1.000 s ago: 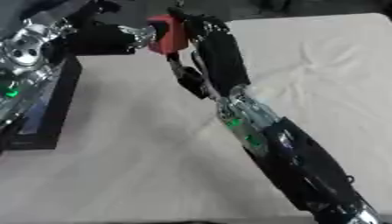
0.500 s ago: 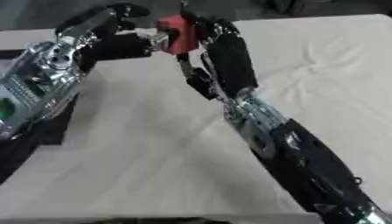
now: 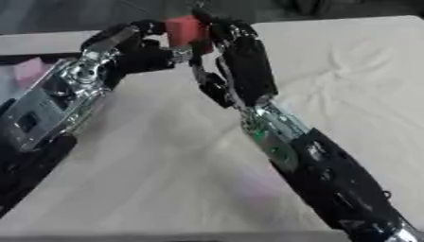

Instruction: Pick up the objects with one hand, pass them to the other hand, and then place them into the box on the other side of the table.

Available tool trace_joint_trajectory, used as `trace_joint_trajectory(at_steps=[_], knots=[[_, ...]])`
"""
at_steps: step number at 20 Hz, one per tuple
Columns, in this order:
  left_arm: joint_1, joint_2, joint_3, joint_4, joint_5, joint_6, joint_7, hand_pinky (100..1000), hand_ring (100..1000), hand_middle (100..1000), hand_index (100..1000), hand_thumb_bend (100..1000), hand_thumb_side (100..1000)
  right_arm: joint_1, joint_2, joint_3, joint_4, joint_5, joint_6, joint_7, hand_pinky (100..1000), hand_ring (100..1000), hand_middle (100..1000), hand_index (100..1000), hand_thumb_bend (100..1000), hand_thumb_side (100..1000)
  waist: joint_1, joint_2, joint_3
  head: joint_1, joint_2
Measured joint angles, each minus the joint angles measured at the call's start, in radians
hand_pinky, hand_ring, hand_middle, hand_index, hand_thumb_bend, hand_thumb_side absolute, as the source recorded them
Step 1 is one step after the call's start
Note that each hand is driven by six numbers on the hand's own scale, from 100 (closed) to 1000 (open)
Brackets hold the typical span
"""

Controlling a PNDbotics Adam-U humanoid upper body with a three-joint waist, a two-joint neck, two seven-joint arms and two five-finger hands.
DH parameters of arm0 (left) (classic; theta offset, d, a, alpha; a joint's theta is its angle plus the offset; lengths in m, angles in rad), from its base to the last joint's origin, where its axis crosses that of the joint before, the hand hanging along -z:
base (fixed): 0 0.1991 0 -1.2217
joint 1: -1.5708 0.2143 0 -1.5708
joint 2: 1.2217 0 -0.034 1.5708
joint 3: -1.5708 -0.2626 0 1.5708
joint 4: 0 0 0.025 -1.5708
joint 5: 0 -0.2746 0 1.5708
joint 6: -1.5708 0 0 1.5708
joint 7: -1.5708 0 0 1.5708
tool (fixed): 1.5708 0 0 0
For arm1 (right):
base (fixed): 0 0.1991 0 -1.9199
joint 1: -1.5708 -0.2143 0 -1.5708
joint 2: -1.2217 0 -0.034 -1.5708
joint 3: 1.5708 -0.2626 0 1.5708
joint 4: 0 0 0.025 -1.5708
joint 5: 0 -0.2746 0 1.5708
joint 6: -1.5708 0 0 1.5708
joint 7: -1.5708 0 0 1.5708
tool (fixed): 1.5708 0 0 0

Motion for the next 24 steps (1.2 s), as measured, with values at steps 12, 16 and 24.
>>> trace_joint_trajectory(at_steps=[12, 16, 24], knots=[[0.012, -0.018, 0.002, 0.027, 0.063, -0.051, 0.051, 794, 1000, 914, 849, 469, 440, 0.0, 0.0, 0.012, -0.014, 0.002, -0.031, -0.019, 685, 599, 479, 613, 115, 100, 0.0, 0.0, 0.001, 0.0, 0.008], [0.013, -0.028, 0.002, 0.038, 0.08, -0.069, 0.069, 774, 1000, 898, 833, 412, 447, 0.0, -0.001, 0.013, -0.014, 0.02, -0.042, -0.022, 686, 599, 479, 612, 115, 100, 0.0, 0.0, 0.001, 0.0, 0.008], [0.016, -0.054, -0.009, 0.057, 0.093, -0.096, 0.096, 738, 1000, 863, 793, 120, 530, -0.001, -0.001, 0.018, -0.005, 0.029, -0.056, -0.027, 686, 598, 479, 611, 116, 100, 0.0, 0.0, 0.0, 0.001, 0.008]])
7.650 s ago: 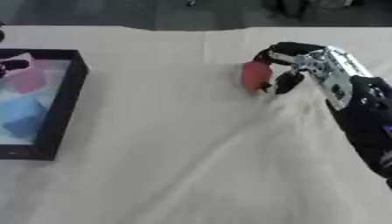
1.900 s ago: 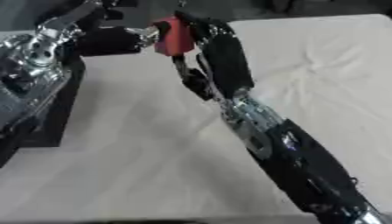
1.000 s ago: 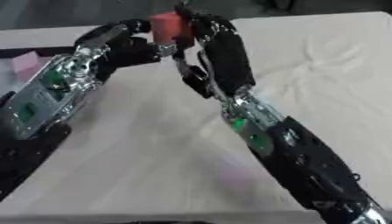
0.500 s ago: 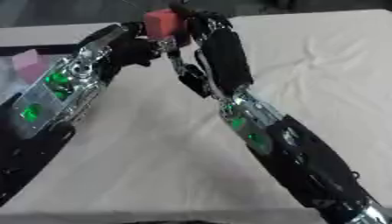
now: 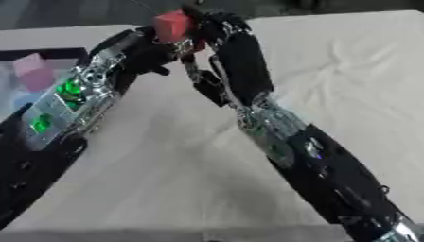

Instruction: Pick up the objects with one hand, pass them to the other hand, and then place them into the box on the other side of the table.

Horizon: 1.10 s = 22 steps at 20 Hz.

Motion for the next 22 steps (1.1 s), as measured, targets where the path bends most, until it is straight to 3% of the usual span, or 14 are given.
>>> trace_joint_trajectory(at_steps=[6, 12, 14, 17, 22], knots=[[0.0, -0.012, -0.004, 0.022, 0.008, -0.021, 0.021, 702, 1000, 822, 718, 100, 554, 0.0, -0.002, 0.0, 0.009, 0.001, -0.007, 0.004, 687, 598, 479, 612, 118, 100, 0.0, 0.0, -0.001, 0.001, 0.0], [0.0, -0.017, -0.008, 0.034, 0.017, -0.04, 0.04, 628, 1000, 727, 554, 100, 580, 0.0, -0.007, 0.001, 0.01, 0.001, -0.008, 0.009, 690, 616, 502, 641, 184, 100, 0.0, 0.0, -0.003, 0.003, 0.0], [0.0, -0.017, -0.009, 0.038, 0.018, -0.046, 0.046, 612, 1000, 702, 484, 100, 584, 0.001, -0.008, 0.003, 0.01, -0.002, -0.007, 0.016, 707, 662, 549, 688, 330, 100, 0.0, 0.0, -0.004, 0.004, 0.0], [0.0, -0.017, -0.009, 0.047, 0.023, -0.052, 0.052, 585, 1000, 666, 436, 100, 582, 0.001, -0.01, 0.006, 0.01, -0.002, -0.007, 0.033, 766, 751, 641, 777, 464, 100, 0.0, 0.0, -0.005, 0.005, 0.0], [-0.003, 0.002, -0.006, 0.062, 0.032, -0.052, 0.052, 572, 1000, 646, 407, 100, 562, 0.0, -0.016, 0.008, 0.003, 0.02, -0.003, 0.081, 813, 813, 743, 864, 487, 100, 0.0, 0.0, -0.006, 0.006, 0.0]])
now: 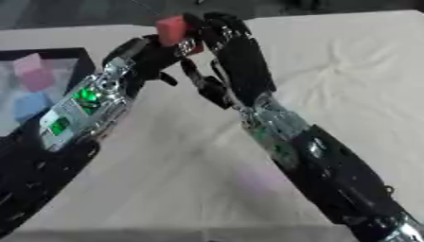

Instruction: Pick up the objects with one hand, pass them to the other hand, and then place them into the box on the other side of the table.

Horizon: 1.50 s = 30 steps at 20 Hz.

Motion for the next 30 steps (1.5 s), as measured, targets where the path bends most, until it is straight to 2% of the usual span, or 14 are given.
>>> trace_joint_trajectory(at_steps=[8, 16, 17, 18, 21, 23, 26, 30], knots=[[-0.024, 0.068, 0.053, 0.0, 0.03, 0.023, -0.023, 554, 1000, 604, 365, 100, 557, 0.001, -0.013, 0.011, -0.044, 0.011, 0.001, 0.06, 817, 835, 833, 896, 463, 100, 0.0, 0.0, -0.004, 0.002, 0.0], [-0.011, 0.111, 0.105, -0.013, 0.107, 0.003, -0.003, 544, 1000, 593, 357, 100, 570, 0.001, -0.032, 0.016, -0.081, -0.008, -0.001, 0.074, 808, 838, 838, 894, 486, 100, 0.0, 0.0, -0.01, 0.002, 0.0], [-0.01, 0.117, 0.113, -0.015, 0.114, 0.0, 0.0, 541, 1000, 593, 357, 100, 608, 0.001, -0.036, 0.018, -0.088, -0.012, -0.002, 0.076, 804, 836, 836, 894, 487, 100, 0.0, 0.0, -0.01, 0.003, 0.0], [-0.008, 0.123, 0.121, -0.019, 0.12, -0.003, 0.003, 540, 1000, 593, 358, 100, 571, 0.0, -0.039, 0.019, -0.094, -0.016, -0.004, 0.079, 799, 834, 833, 893, 483, 100, 0.0, 0.0, -0.011, 0.003, 0.0], [0.005, 0.14, 0.145, -0.033, 0.139, -0.006, 0.006, 531, 1000, 592, 360, 100, 579, -0.004, -0.053, 0.024, -0.119, -0.037, -0.004, 0.095, 797, 815, 790, 863, 414, 100, 0.0, 0.0, -0.011, 0.006, -0.001], [0.016, 0.148, 0.163, -0.049, 0.151, -0.006, 0.006, 533, 1000, 599, 366, 100, 572, -0.005, -0.066, 0.03, -0.138, -0.062, 0.0, 0.117, 785, 786, 747, 822, 276, 100, 0.0, 0.0, -0.011, 0.007, -0.001], [0.022, 0.17, 0.184, -0.071, 0.157, 0.001, -0.001, 542, 1000, 607, 372, 100, 555, 0.004, -0.094, 0.049, -0.163, -0.11, 0.012, 0.165, 788, 783, 741, 817, 100, 171, 0.0, 0.0, -0.011, 0.009, -0.002], [0.027, 0.211, 0.2, -0.074, 0.146, 0.034, -0.034, 554, 1000, 611, 381, 100, 533, 0.03, -0.147, 0.061, -0.193, -0.176, 0.058, 0.229, 792, 784, 742, 822, 100, 230, 0.0, 0.0, -0.011, 0.016, -0.009]])
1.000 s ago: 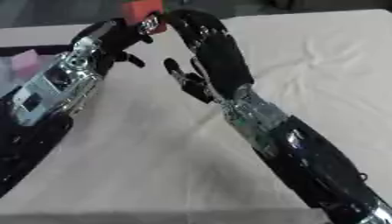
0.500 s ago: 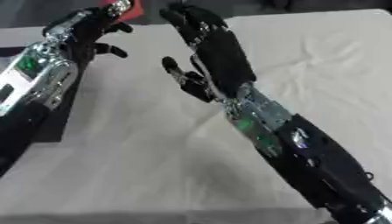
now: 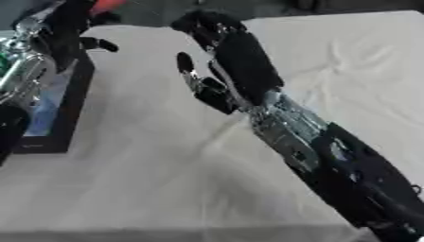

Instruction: Pick up the objects with one hand, pass them to the other hand, and then place them into the box on the other side of the table.

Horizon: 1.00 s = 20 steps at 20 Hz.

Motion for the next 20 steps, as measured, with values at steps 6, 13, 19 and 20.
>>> trace_joint_trajectory(at_steps=[6, 13, 19, 20], knots=[[0.028, 0.064, 0.038, 0.028, -0.072, 0.041, -0.041, 556, 1000, 610, 390, 100, 496, 0.053, -0.098, -0.064, -0.107, -0.096, 0.062, 0.096, 794, 778, 732, 821, 100, 432, 0.0, 0.001, -0.007, 0.028, -0.014], [0.081, 0.143, 0.07, 0.061, -0.184, 0.042, -0.042, 556, 1000, 609, 407, 100, 429, 0.096, -0.179, -0.234, -0.194, -0.209, 0.127, 0.151, 800, 773, 722, 834, 100, 493, 0.0, 0.017, -0.017, 0.074, -0.053], [0.139, 0.194, 0.107, 0.076, -0.28, 0.029, -0.029, 561, 1000, 606, 411, 100, 370, 0.116, -0.197, -0.355, -0.196, -0.304, 0.149, 0.099, 803, 768, 714, 837, 100, 402, 0.0, 0.048, -0.021, 0.083, -0.088], [0.146, 0.201, 0.113, 0.08, -0.297, 0.025, -0.025, 564, 1000, 606, 414, 100, 351, 0.121, -0.197, -0.368, -0.196, -0.322, 0.152, 0.093, 800, 764, 707, 834, 100, 380, 0.0, 0.052, -0.023, 0.083, -0.089]])
